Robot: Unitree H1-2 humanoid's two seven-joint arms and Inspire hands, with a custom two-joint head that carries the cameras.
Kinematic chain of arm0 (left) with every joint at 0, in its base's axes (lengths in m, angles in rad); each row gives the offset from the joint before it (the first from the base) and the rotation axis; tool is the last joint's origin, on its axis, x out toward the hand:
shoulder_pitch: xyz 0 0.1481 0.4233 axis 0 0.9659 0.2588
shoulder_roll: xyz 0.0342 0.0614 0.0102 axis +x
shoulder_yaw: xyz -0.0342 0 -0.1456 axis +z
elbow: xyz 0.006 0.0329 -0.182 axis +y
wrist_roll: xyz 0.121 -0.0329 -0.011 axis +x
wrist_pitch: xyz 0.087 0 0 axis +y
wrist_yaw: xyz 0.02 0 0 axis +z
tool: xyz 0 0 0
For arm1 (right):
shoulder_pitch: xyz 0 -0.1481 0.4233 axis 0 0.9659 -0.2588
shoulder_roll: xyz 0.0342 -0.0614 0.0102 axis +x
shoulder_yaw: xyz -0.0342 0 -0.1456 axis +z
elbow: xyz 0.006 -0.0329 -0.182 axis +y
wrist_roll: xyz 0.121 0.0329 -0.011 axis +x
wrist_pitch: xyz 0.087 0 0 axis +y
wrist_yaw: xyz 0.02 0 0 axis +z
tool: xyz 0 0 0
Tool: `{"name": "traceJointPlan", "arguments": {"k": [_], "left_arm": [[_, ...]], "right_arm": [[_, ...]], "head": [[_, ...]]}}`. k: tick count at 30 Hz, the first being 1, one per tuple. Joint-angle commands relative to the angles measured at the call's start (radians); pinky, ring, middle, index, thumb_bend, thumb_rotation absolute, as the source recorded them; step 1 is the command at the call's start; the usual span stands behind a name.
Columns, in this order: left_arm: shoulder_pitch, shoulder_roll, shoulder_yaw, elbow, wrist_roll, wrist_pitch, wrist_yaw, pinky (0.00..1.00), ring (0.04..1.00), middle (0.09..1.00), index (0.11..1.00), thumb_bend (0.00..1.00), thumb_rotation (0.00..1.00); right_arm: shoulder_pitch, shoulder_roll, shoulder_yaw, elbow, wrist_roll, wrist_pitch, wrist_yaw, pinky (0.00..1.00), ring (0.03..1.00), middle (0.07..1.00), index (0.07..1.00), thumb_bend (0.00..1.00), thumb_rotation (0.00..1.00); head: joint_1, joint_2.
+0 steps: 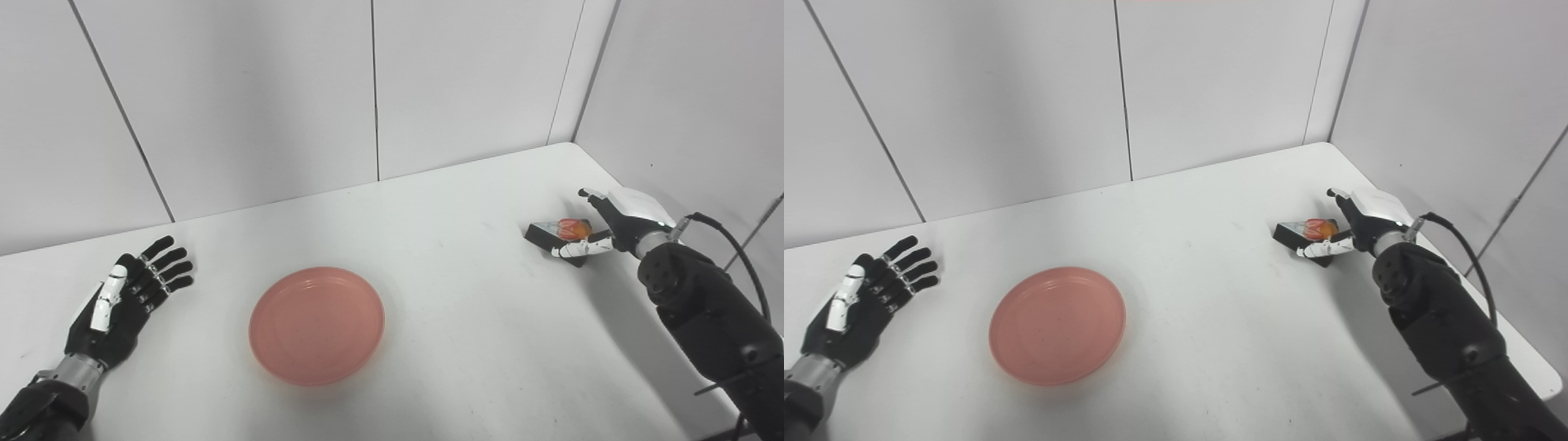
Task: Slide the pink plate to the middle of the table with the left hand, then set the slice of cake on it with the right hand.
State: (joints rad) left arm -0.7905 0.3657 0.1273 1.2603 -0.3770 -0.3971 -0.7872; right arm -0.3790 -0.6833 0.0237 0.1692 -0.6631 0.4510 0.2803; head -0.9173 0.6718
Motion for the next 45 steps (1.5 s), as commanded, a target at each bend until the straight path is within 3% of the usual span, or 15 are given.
{"name": "traceJointPlan", "arguments": {"k": [1,8,15,22,28,34,39,43,44,45], "left_arm": [[0.099,-0.008,-0.016,0.075,0.045,0.069,0.011,0.78,0.809,0.832,0.825,0.54,0.92],[0.101,-0.005,-0.016,0.073,0.045,0.066,0.006,0.78,0.808,0.831,0.824,0.55,0.90],[0.104,-0.002,-0.011,0.068,0.039,0.076,-0.001,0.77,0.806,0.824,0.818,0.54,0.90],[0.107,0.003,-0.008,0.065,0.038,0.080,-0.011,0.77,0.809,0.827,0.822,0.54,0.91],[0.108,0.007,-0.007,0.066,0.039,0.080,-0.012,0.77,0.808,0.825,0.818,0.55,0.89],[0.112,0.008,-0.006,0.059,0.037,0.081,-0.021,0.77,0.803,0.822,0.818,0.55,0.88],[0.114,0.008,-0.006,0.052,0.037,0.081,-0.023,0.76,0.801,0.820,0.813,0.55,0.88],[0.116,0.008,-0.004,0.048,0.035,0.087,-0.025,0.76,0.799,0.819,0.812,0.55,0.88],[0.115,0.009,-0.005,0.048,0.035,0.087,-0.026,0.76,0.800,0.819,0.812,0.55,0.88],[0.115,0.009,-0.005,0.047,0.035,0.087,-0.027,0.76,0.803,0.821,0.814,0.55,0.88]], "right_arm": [[-0.042,-0.036,-0.001,-0.013,0.004,-0.005,-0.013,0.76,0.867,0.911,0.908,1.00,0.55],[-0.050,-0.029,0.016,0.005,0.034,0.003,-0.002,0.75,0.854,0.894,0.890,1.00,0.55],[-0.066,-0.033,0.045,0.072,0.043,-0.041,-0.030,0.77,0.869,0.913,0.878,1.00,0.55],[-0.095,-0.043,0.089,0.129,0.031,-0.025,-0.028,0.78,0.884,0.923,0.887,1.00,0.57],[-0.103,-0.051,0.095,0.147,0.046,-0.021,-0.021,0.78,0.877,0.911,0.882,1.00,0.55],[-0.109,-0.062,0.100,0.131,0.040,0.018,0.054,0.71,0.826,0.873,0.874,1.00,0.53],[-0.120,-0.066,0.093,0.135,0.033,0.019,0.111,0.70,0.769,0.804,0.790,1.00,0.41],[-0.123,-0.064,0.100,0.134,-0.012,0.019,0.106,0.62,0.676,0.711,0.683,0.91,0.24],[-0.123,-0.062,0.098,0.138,-0.016,0.018,0.093,0.57,0.629,0.672,0.635,0.82,0.20],[-0.123,-0.060,0.096,0.141,-0.019,0.018,0.085,0.48,0.534,0.593,0.538,0.62,0.15]], "head": [[-0.001,0.000],[0.000,0.003],[0.000,0.009],[0.000,0.014],[-0.001,0.021],[0.002,0.027],[0.001,0.030],[0.001,0.030],[-0.001,0.034],[-0.001,0.034]]}}
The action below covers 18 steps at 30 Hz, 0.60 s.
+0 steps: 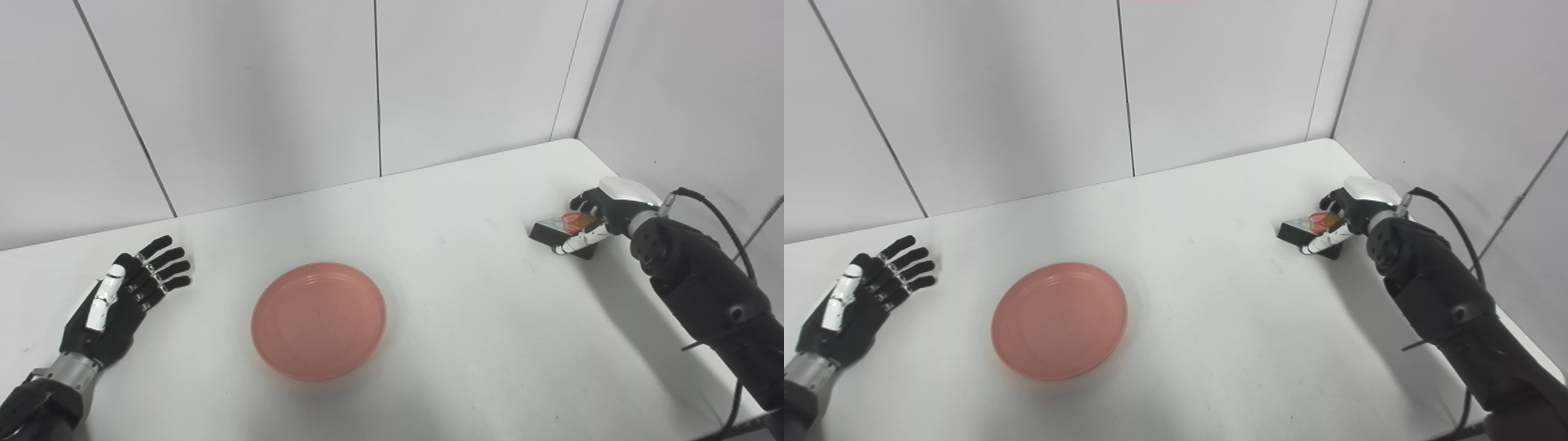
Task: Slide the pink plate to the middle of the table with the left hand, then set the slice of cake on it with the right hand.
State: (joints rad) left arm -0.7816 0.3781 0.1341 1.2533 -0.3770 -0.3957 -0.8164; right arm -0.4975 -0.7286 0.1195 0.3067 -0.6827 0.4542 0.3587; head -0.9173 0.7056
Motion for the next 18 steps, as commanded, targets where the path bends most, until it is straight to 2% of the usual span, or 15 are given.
{"name": "traceJointPlan", "arguments": {"k": [1,3,5,12,18], "left_arm": [[0.107,-0.003,-0.011,0.053,0.035,0.087,0.001,0.76,0.803,0.821,0.814,0.55,0.88],[0.108,-0.003,-0.011,0.050,0.034,0.088,0.002,0.76,0.803,0.820,0.814,0.54,0.88],[0.109,-0.003,-0.011,0.047,0.034,0.091,0.001,0.76,0.803,0.821,0.816,0.55,0.88],[0.109,-0.003,-0.011,0.041,0.033,0.099,0.002,0.76,0.802,0.819,0.813,0.54,0.88],[0.109,-0.003,-0.014,0.042,0.037,0.091,-0.001,0.76,0.804,0.822,0.816,0.55,0.88]], "right_arm": [[-0.001,-0.014,-0.003,0.003,0.002,0.014,-0.004,0.47,0.524,0.586,0.529,0.60,0.15],[0.008,-0.014,-0.012,-0.001,0.015,0.011,-0.019,0.38,0.448,0.485,0.516,0.54,0.03],[0.018,-0.014,-0.024,-0.011,0.029,0.012,-0.026,0.33,0.403,0.457,0.516,0.53,0.00],[0.029,-0.010,-0.047,-0.026,0.031,0.015,-0.008,0.35,0.427,0.465,0.507,0.53,0.00],[0.037,-0.010,-0.047,-0.022,0.045,0.012,-0.030,0.36,0.427,0.465,0.507,0.53,0.00]], "head": [[-0.001,0.000],[-0.001,0.000],[-0.001,0.000],[-0.001,0.007],[0.008,0.004]]}}
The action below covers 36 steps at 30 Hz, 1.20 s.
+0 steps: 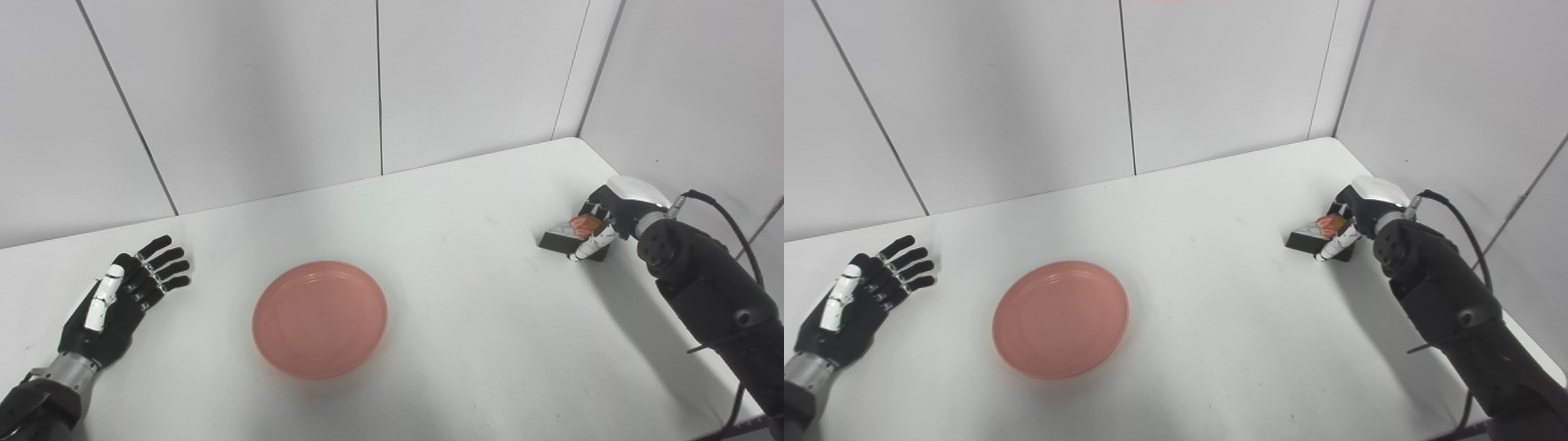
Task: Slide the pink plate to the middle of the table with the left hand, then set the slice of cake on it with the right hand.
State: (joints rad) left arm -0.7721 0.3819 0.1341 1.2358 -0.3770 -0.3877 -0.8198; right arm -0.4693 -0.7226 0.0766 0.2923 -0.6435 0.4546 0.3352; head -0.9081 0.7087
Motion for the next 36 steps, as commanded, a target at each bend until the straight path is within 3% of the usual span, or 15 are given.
{"name": "traceJointPlan", "arguments": {"k": [1,10,16,20,25,29,33,36], "left_arm": [[0.100,-0.007,-0.015,0.059,0.038,0.082,0.002,0.76,0.806,0.823,0.817,0.55,0.88],[0.101,-0.016,-0.015,0.055,0.039,0.080,0.006,0.76,0.800,0.820,0.815,0.55,0.88],[0.105,-0.027,-0.023,0.040,0.046,0.083,0.032,0.74,0.789,0.812,0.804,0.55,0.86],[0.108,-0.037,-0.027,0.032,0.046,0.077,0.033,0.75,0.794,0.814,0.805,0.55,0.86],[0.116,-0.061,-0.025,0.005,0.037,0.115,0.059,0.74,0.776,0.795,0.785,0.60,0.78],[0.152,-0.091,-0.029,-0.099,0.032,0.172,0.093,0.71,0.758,0.779,0.772,0.58,0.78],[0.239,-0.138,-0.052,-0.344,0.034,0.283,0.162,0.73,0.772,0.794,0.786,0.54,0.81],[0.300,-0.175,-0.076,-0.522,0.042,0.363,0.226,0.76,0.799,0.818,0.807,0.50,0.85]], "right_arm": [[0.010,-0.017,-0.005,-0.007,0.011,0.010,-0.011,0.36,0.423,0.460,0.511,0.53,0.00],[0.046,-0.034,-0.035,-0.113,0.072,-0.005,-0.037,0.34,0.415,0.460,0.514,0.53,0.00],[0.043,-0.030,-0.076,-0.259,0.041,0.015,0.045,0.38,0.446,0.460,0.523,0.52,0.00],[0.015,-0.011,-0.095,-0.348,0.004,0.015,0.122,0.36,0.424,0.465,0.515,0.53,0.00],[-0.023,0.007,-0.071,-0.428,-0.040,0.015,0.180,0.37,0.440,0.456,0.518,0.53,0.00],[-0.041,0.008,-0.041,-0.482,-0.031,0.007,0.192,0.37,0.441,0.454,0.523,0.52,0.00],[-0.065,0.021,-0.012,-0.521,-0.014,-0.003,0.204,0.36,0.420,0.441,0.535,0.52,0.00],[-0.091,0.041,0.021,-0.530,-0.007,-0.006,0.211,0.34,0.408,0.442,0.540,0.52,0.00]], "head": [[-0.001,0.001],[0.034,-0.002],[0.064,-0.013],[0.092,-0.018],[0.153,-0.021],[0.233,-0.021],[0.356,-0.019],[0.393,-0.019]]}}
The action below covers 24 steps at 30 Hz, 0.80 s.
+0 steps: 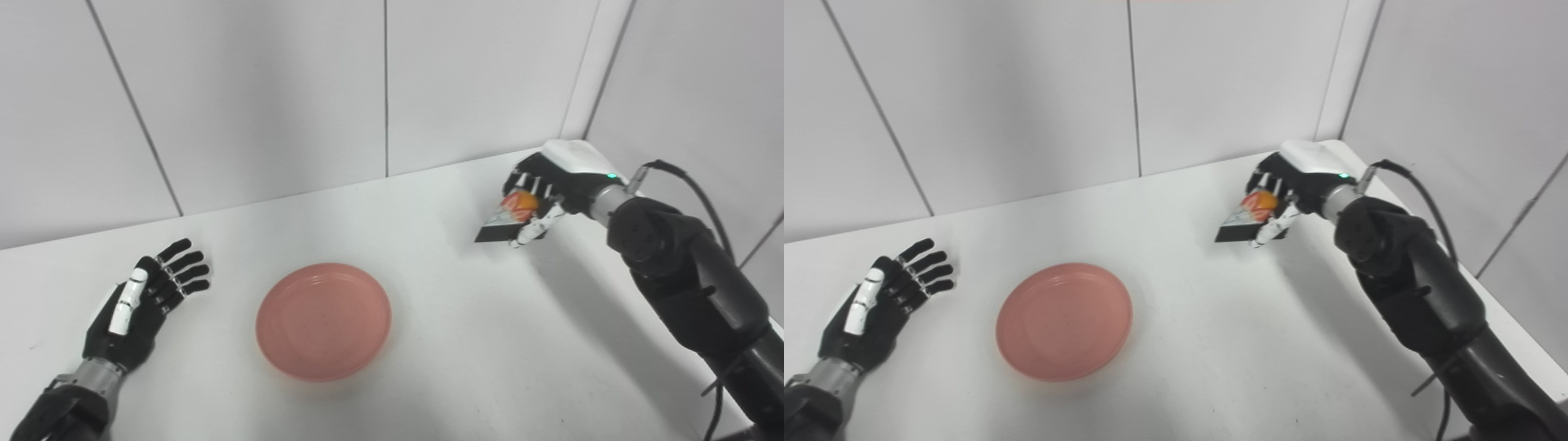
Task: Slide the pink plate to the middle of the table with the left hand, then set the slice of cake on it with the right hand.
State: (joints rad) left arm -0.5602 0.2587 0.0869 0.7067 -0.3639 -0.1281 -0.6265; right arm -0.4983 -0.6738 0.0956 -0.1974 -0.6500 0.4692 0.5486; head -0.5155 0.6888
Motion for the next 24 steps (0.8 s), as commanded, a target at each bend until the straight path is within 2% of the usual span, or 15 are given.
{"name": "traceJointPlan", "arguments": {"k": [1,2,3,4,9,16,24], "left_arm": [[0.104,-0.062,-0.038,-0.041,0.035,0.127,0.055,0.78,0.812,0.830,0.818,0.49,0.89],[0.114,-0.068,-0.045,-0.073,0.039,0.145,0.071,0.79,0.821,0.838,0.824,0.49,0.90],[0.128,-0.079,-0.052,-0.118,0.044,0.172,0.093,0.79,0.823,0.840,0.826,0.49,0.91],[0.137,-0.086,-0.058,-0.148,0.047,0.193,0.109,0.82,0.844,0.857,0.839,0.47,0.96],[0.174,-0.128,-0.091,-0.278,0.080,0.270,0.205,0.84,0.860,0.868,0.851,0.46,1.00],[0.191,-0.166,-0.122,-0.367,0.093,0.351,0.280,0.86,0.875,0.879,0.858,0.43,1.00],[0.192,-0.201,-0.155,-0.405,0.113,0.385,0.326,0.86,0.880,0.883,0.866,0.40,1.00]], "right_arm": [[-0.068,-0.002,0.011,-0.040,0.000,-0.018,-0.003,0.34,0.405,0.441,0.539,0.52,0.00],[-0.072,0.001,0.016,-0.039,0.001,-0.016,-0.005,0.34,0.404,0.441,0.539,0.52,0.00],[-0.081,0.013,0.028,-0.035,0.002,-0.018,-0.007,0.34,0.404,0.441,0.538,0.52,0.00],[-0.087,0.020,0.037,-0.032,0.003,-0.021,-0.008,0.34,0.408,0.444,0.535,0.52,0.00],[-0.125,0.072,0.080,-0.015,0.009,-0.034,-0.018,0.36,0.424,0.457,0.526,0.52,0.00],[-0.172,0.122,0.124,0.016,0.034,-0.080,-0.021,0.36,0.415,0.455,0.533,0.52,0.00],[-0.228,0.198,0.180,0.066,0.047,-0.117,-0.025,0.37,0.428,0.461,0.525,0.52,0.00]], "head": [[0.033,0.003],[0.033,0.003],[0.065,0.004],[0.065,0.004],[0.138,0.003],[0.223,0.007],[0.310,0.017]]}}
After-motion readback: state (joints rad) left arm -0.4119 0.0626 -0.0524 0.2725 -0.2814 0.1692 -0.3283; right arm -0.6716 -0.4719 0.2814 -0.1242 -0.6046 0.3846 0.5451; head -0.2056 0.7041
